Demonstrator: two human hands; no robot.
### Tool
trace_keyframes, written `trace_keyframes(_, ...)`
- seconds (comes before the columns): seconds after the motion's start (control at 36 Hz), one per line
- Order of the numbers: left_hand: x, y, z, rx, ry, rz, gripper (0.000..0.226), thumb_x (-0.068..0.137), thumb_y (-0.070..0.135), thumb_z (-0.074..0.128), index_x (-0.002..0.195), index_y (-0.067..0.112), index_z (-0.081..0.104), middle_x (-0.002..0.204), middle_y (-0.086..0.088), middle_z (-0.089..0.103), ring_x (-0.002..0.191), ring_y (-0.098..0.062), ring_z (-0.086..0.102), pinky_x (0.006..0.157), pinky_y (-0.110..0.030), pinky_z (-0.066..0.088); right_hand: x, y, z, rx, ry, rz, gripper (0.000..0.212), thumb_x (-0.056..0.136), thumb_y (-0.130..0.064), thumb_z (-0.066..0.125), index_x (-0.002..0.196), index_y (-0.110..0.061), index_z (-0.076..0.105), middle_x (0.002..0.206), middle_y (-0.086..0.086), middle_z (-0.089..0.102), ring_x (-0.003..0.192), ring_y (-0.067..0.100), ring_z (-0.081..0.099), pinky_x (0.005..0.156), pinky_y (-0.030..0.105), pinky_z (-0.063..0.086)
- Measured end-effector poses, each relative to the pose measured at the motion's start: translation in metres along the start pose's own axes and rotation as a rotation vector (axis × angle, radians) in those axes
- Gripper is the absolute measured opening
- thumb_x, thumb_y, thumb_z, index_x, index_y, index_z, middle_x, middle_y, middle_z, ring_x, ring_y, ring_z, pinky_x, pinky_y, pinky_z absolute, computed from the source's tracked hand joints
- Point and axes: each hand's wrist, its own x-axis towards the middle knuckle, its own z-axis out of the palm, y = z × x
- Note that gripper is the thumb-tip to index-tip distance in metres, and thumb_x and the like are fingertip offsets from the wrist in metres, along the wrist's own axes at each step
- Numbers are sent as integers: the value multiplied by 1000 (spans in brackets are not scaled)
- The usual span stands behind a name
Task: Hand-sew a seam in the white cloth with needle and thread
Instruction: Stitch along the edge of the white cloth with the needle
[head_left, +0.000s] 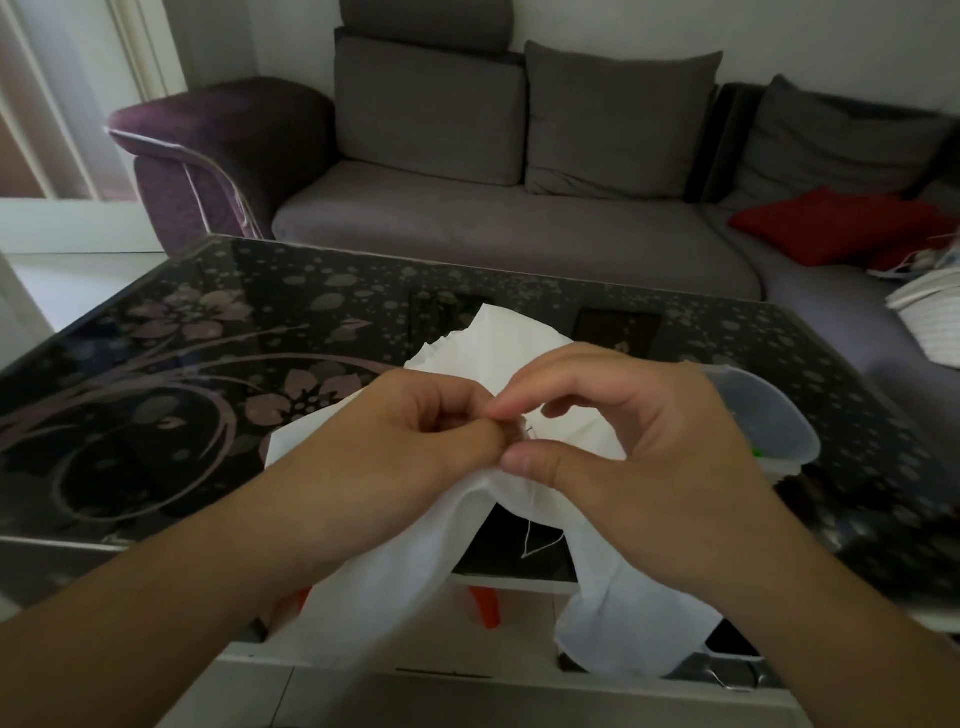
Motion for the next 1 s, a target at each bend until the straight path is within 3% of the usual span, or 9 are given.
trace_keyframes(0.08, 0, -1, -1, 1, 13, -19, 21, 99, 36, 65, 97, 22, 81, 100, -23, 72, 101, -48, 65, 96, -66, 52, 0, 3, 5, -2, 74, -25, 23, 79, -8, 86, 92, -26, 80, 93, -13, 75, 102, 19, 69, 88, 33, 54)
trace_keyframes(0.25, 1, -4, -1, -42, 2, -30, 19, 99, 26, 65, 90, 19, 80, 92, -16, 74, 95, -41, 68, 82, -40, 54, -2, 5, 7, 16, 115, -9, 22, 83, 0, 78, 80, -22, 77, 89, -13, 76, 99, 18, 71, 87, 36, 56)
trace_keyframes(0.33, 2, -2, 1, -20, -11, -28, 20, 98, 32, 64, 91, 24, 81, 90, -1, 77, 90, -24, 72, 84, -34, 56, -2, 6, 8, 113, 160, 1, 24, 83, 4, 75, 79, -19, 76, 89, -10, 76, 99, 20, 71, 88, 37, 57)
trace_keyframes(0.39, 1, -1, 2, 10, 7, -29, 21, 98, 35, 63, 88, 30, 80, 89, 9, 77, 88, -9, 72, 82, -30, 52, -2, 6, 8, 235, 202, 36, 22, 84, 8, 73, 81, -14, 75, 89, -5, 77, 97, 18, 72, 87, 30, 58)
trace_keyframes(0.47, 2, 2, 3, 23, 36, -46, 21, 97, 36, 62, 87, 32, 80, 91, 15, 76, 89, -3, 71, 82, -25, 50, -3, 8, 8, 406, 251, 115, 18, 87, 10, 68, 87, -7, 74, 92, 0, 77, 95, 16, 73, 86, 25, 57)
trace_keyframes(0.61, 3, 1, 3, 46, 66, -73, 21, 98, 32, 63, 87, 32, 81, 93, 19, 77, 90, 2, 70, 87, -26, 50, -1, 10, 10, 643, 299, 226, 7, 90, -4, 63, 92, -7, 69, 96, 6, 75, 96, 23, 71, 95, 37, 58)
trace_keyframes(0.75, 3, 1, 1, 36, 74, -80, 22, 97, 35, 63, 82, 34, 79, 90, 15, 75, 89, -2, 70, 87, -28, 47, 5, 8, 3, 1017, 299, 357, 10, 99, -10, 53, 92, -6, 60, 88, 8, 69, 95, 25, 73, 95, 36, 59)
trace_keyframes(0.86, 4, 0, 0, 25, 93, -102, 25, 98, 35, 63, 78, 37, 78, 89, 16, 75, 93, -7, 70, 90, -33, 50, 7, 9, -5, 1069, 299, 413, 24, 105, -10, 48, 84, -11, 59, 80, 7, 62, 77, 22, 69, 84, 38, 61)
trace_keyframes(1.0, 4, -2, -1, 43, 96, -108, 22, 98, 35, 63, 82, 34, 78, 90, 16, 75, 91, -6, 70, 94, -35, 53, 8, 9, -10, 935, 302, 453, 23, 106, -9, 46, 84, -10, 54, 71, 6, 45, 57, 18, 44, 62, 35, 56)
